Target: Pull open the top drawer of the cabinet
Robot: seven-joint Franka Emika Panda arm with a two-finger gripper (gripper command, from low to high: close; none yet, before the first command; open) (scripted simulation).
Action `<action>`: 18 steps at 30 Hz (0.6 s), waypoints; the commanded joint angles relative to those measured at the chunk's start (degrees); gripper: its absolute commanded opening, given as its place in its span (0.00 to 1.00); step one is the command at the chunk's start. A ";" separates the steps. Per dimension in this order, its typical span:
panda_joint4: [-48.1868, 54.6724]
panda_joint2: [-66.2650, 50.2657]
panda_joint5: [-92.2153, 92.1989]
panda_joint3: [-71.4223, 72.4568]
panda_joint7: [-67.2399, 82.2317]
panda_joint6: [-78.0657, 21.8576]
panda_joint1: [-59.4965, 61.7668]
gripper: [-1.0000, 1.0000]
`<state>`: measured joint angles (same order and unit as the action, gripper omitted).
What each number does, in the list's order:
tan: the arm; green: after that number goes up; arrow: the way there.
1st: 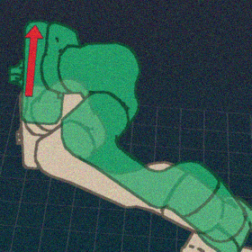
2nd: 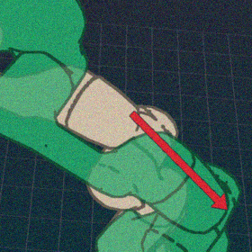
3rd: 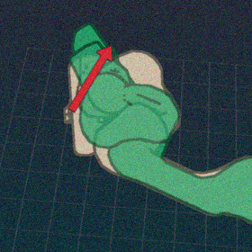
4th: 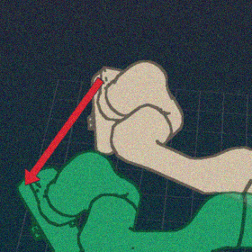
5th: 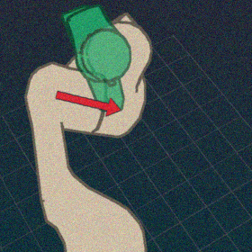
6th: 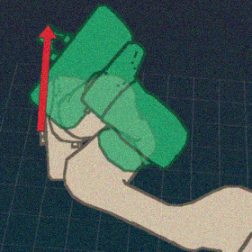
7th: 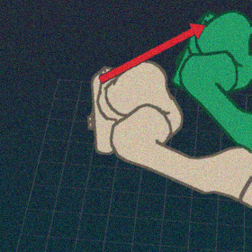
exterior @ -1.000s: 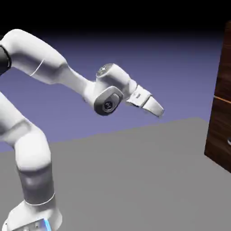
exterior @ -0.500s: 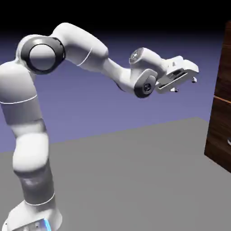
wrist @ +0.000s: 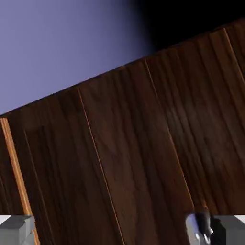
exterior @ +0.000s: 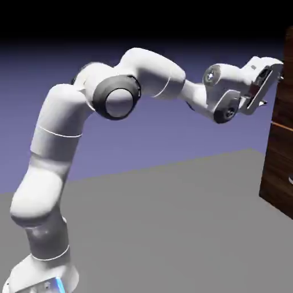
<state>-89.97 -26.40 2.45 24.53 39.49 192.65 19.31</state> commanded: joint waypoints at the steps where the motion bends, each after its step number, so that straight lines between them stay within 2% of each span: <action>1: 2.08 -1.73 0.07 0.72 2.40 0.55 0.58 0.50; 10: 20.48 -17.03 0.70 7.07 23.63 5.37 5.77 0.50; 18: 35.02 -24.76 4.69 7.05 22.12 -0.94 1.87 0.50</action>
<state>-54.96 -51.16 7.14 31.58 61.61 191.70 21.18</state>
